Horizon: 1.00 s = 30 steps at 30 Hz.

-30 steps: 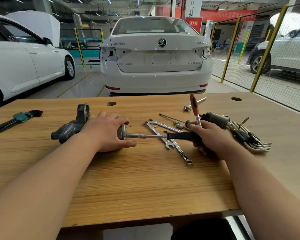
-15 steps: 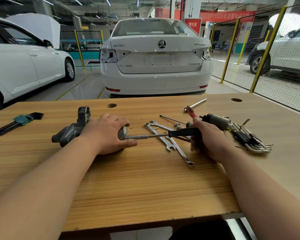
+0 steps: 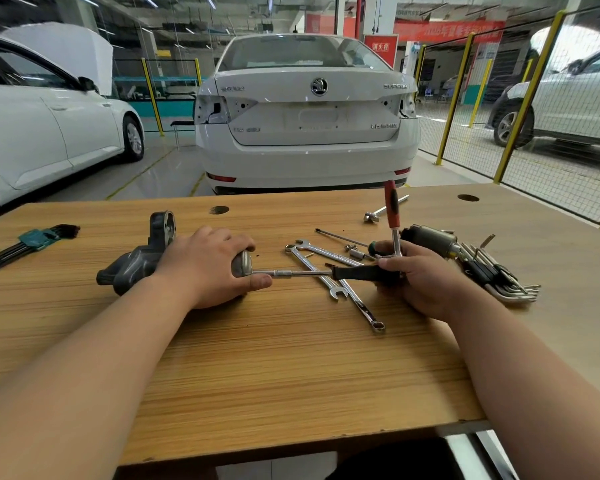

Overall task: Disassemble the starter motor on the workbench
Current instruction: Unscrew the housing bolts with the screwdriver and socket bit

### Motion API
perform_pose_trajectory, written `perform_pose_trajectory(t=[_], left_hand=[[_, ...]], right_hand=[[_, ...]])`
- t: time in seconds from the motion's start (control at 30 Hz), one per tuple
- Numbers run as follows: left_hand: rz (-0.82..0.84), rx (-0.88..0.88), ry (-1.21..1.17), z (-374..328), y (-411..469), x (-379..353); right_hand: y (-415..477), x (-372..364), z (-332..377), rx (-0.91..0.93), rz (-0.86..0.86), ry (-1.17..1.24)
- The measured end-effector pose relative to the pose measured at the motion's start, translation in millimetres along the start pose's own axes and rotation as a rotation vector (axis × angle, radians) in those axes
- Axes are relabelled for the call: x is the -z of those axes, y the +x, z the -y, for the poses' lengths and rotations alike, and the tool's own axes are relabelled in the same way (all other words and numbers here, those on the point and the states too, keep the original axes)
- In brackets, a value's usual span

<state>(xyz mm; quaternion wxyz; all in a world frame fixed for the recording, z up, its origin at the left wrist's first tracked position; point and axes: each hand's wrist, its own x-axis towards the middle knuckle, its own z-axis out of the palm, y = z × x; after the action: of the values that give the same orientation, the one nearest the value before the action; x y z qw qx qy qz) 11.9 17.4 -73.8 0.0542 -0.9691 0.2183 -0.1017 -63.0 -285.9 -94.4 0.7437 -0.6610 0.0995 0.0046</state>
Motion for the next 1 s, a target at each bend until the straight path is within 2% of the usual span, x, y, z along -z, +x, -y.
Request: perform_pose_trajectory(t=[0.3,0.57,0.7,0.83,1.0], left_hand=[[0.003,-0.009,0.003,-2,-3,2],[0.007,-0.008,-0.002,-1,-2,1],[0.007,-0.006,-0.01,0,-1,1],[0.016,-0.003,-0.001,0,1,0],[0.002,-0.014,0.0,0,2,-1]], right_hand=[[-3,-8,2,-0.088,-0.089,0.22],[-2,-8,3,-0.13,-0.136,-0.189],[-2,-3,1,-0.076,-0.098,-0.299],[-2,-1,0,-0.037,-0.026,-0.156],[-3,0,3,-0.022,0.043,0.213]])
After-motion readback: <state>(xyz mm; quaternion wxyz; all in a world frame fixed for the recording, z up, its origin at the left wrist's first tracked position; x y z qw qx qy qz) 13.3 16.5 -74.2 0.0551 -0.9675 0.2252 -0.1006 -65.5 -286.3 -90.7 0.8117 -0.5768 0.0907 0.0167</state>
